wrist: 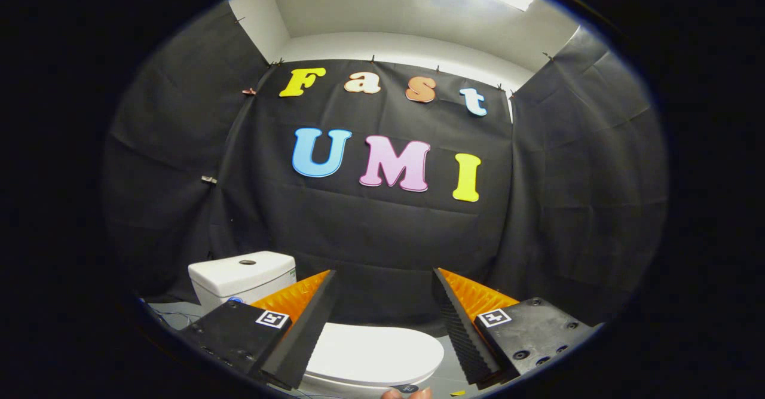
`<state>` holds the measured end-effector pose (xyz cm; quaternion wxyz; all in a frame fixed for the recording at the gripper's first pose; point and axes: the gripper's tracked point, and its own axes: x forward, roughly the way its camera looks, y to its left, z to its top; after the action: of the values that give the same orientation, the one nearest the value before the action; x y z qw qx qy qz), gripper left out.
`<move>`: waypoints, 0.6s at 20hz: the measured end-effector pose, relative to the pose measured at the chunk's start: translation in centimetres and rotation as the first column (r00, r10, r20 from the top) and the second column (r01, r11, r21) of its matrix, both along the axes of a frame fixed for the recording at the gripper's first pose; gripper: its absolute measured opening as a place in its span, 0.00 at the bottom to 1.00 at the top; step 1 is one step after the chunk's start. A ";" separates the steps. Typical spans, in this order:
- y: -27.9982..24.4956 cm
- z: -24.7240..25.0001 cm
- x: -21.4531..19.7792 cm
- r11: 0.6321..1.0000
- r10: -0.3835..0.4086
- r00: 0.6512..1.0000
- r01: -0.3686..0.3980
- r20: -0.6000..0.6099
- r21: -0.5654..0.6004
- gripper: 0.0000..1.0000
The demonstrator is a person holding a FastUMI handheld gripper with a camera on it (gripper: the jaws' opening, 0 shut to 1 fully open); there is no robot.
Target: Open the toilet lid.
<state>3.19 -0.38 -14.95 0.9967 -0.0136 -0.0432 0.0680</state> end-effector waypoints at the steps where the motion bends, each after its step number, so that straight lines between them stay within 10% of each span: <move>1: 0.0 -1.5 0.2 1.000 0.021 1.000 -0.021 -0.009 0.007 0.98; 12: -3.6 -18.2 2.1 0.937 0.126 0.946 -0.015 -0.297 0.350 0.99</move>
<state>5.27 -3.99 -33.19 0.9745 0.1729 0.1048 0.0969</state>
